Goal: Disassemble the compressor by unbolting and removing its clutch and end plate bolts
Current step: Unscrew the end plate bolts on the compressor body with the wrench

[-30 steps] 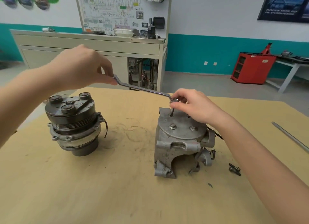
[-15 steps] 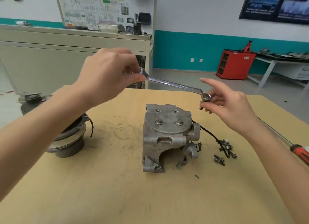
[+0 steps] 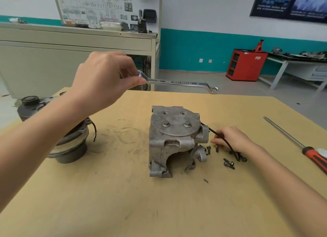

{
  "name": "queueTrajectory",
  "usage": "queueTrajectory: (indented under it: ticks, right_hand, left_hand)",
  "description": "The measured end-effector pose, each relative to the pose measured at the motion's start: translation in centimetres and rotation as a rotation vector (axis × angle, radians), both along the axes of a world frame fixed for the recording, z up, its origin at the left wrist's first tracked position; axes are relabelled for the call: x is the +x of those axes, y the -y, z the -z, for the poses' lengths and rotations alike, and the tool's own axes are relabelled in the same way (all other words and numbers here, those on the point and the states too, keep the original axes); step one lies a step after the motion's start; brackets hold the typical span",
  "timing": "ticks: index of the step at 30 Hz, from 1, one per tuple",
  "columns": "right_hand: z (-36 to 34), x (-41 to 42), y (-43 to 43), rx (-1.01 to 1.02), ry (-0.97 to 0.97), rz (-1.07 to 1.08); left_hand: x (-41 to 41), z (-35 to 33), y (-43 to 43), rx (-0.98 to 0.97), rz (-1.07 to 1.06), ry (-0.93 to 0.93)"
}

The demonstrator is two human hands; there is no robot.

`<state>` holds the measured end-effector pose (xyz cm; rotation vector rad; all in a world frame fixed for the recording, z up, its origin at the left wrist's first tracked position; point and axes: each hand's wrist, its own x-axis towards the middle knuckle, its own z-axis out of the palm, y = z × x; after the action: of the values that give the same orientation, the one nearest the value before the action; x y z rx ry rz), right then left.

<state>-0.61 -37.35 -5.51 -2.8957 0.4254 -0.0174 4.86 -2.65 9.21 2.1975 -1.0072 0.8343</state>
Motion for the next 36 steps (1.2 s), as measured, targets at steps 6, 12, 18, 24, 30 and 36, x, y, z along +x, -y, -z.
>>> queueTrajectory:
  ticks: [6, 12, 18, 24, 30, 36]
  right_hand:
    - [0.0, 0.3, 0.1, -0.047, 0.003, 0.046]
    - [-4.1, -3.1, 1.4, 0.292, 0.625, 0.182]
    - [-4.7, -5.4, -2.5, 0.545, 0.827, 0.147]
    - [-5.8, -4.9, -8.0, 0.544, 0.716, -0.269]
    - [-6.6, -3.3, -9.5, 0.371, 0.585, -0.376]
    - [-7.5, -3.0, -9.4, 0.323, 0.559, -0.383]
  left_hand:
    - [0.2, 0.4, -0.4, 0.029, -0.029, -0.02]
    - [0.3, 0.3, -1.1, 0.004, -0.038, -0.017]
    - [-0.8, 1.4, -3.0, 0.022, -0.069, 0.002]
    - [-1.8, 4.3, -3.6, 0.1, -0.133, -0.089]
    - [-1.2, 4.4, -4.4, 0.116, -0.129, -0.13]
    - [-1.3, 3.6, -4.9, 0.07, -0.06, -0.113]
